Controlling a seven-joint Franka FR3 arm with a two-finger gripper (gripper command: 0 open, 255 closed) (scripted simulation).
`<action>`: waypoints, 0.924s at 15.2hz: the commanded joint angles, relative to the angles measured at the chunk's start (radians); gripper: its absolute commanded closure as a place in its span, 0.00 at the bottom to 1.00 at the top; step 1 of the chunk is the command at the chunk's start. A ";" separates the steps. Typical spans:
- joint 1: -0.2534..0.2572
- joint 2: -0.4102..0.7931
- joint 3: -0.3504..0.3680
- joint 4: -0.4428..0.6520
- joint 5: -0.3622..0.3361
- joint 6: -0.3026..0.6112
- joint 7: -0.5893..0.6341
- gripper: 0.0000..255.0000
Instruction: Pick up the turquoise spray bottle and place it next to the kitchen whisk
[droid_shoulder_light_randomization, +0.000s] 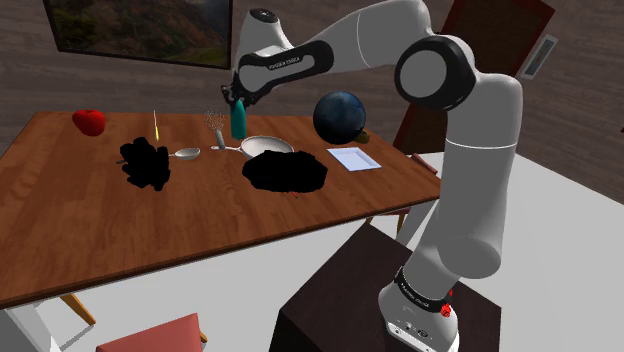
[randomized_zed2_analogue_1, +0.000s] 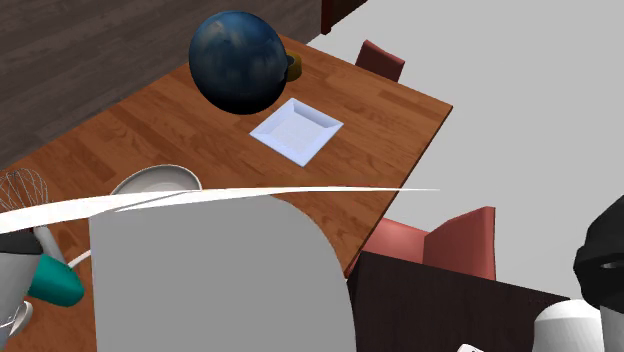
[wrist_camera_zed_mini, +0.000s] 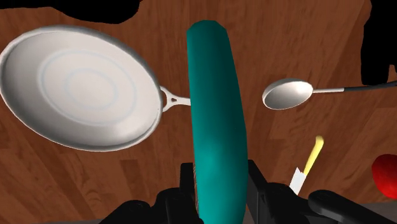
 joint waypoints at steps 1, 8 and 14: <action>-0.001 0.006 -0.002 -0.018 -0.003 0.025 0.005 1.00; 0.000 0.041 -0.007 -0.063 -0.014 0.103 0.027 1.00; 0.002 0.078 -0.012 -0.092 -0.024 0.168 0.047 1.00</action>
